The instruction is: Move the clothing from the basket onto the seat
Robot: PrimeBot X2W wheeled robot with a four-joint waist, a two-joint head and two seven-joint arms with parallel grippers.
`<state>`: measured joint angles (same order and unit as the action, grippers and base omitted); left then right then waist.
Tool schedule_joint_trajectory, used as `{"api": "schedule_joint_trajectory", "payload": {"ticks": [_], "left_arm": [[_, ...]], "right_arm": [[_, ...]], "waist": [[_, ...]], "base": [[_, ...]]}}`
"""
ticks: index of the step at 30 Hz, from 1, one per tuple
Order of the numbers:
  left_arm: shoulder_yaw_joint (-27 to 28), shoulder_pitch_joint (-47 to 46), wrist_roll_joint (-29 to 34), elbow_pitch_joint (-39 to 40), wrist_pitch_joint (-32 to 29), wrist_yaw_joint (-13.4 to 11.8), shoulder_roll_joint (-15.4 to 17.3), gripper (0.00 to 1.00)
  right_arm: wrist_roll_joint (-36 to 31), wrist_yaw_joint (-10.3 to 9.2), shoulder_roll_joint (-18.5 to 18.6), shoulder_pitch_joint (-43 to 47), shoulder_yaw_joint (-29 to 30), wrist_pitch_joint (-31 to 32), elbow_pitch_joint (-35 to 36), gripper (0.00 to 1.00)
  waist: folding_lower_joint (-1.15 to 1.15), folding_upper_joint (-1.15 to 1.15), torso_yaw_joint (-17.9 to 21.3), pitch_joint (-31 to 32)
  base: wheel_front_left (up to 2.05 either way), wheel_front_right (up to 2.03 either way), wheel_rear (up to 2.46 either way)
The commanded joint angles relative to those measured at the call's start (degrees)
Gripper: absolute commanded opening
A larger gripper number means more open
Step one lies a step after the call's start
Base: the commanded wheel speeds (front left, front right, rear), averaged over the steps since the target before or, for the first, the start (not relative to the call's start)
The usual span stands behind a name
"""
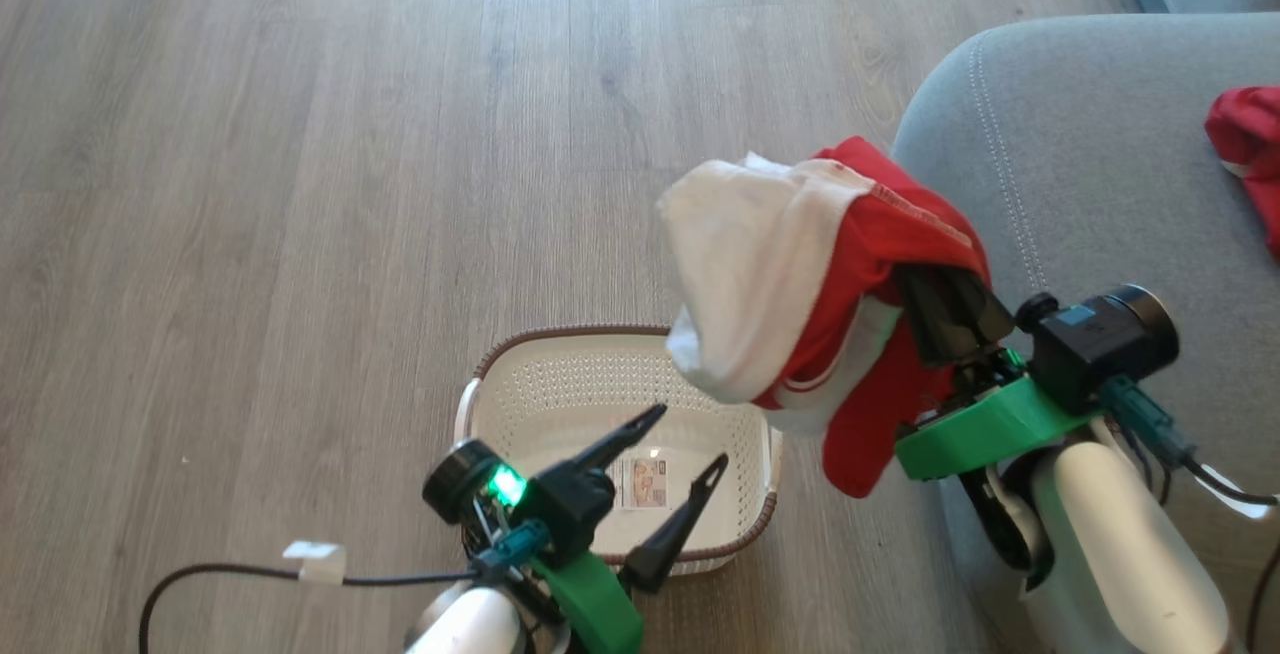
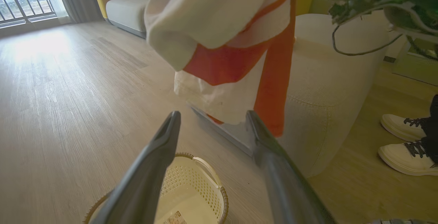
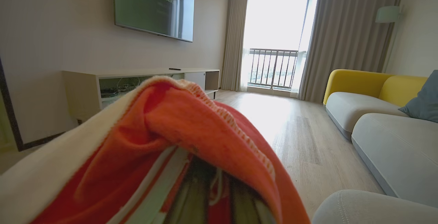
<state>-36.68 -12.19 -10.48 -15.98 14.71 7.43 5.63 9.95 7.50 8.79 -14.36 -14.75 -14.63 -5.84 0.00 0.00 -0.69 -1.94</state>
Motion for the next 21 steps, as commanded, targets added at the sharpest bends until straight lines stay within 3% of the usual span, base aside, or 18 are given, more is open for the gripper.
{"api": "schedule_joint_trajectory", "payload": {"ticks": [1,21], "left_arm": [[1.63,-1.3,0.24,1.51,0.29,0.05,0.39,1.0],[1.64,1.87,0.17,-0.69,0.29,0.05,0.62,1.0]], "right_arm": [[-0.46,-0.01,0.08,-0.99,-0.26,-0.37,2.38,0.0],[-2.73,-0.01,-2.57,8.74,11.28,-0.37,-0.14,0.0]], "waist": [[0.0,0.0,0.03,-0.02],[0.0,0.0,1.06,0.46]], "base": [[0.0,0.0,0.0],[0.0,0.0,0.0]]}}
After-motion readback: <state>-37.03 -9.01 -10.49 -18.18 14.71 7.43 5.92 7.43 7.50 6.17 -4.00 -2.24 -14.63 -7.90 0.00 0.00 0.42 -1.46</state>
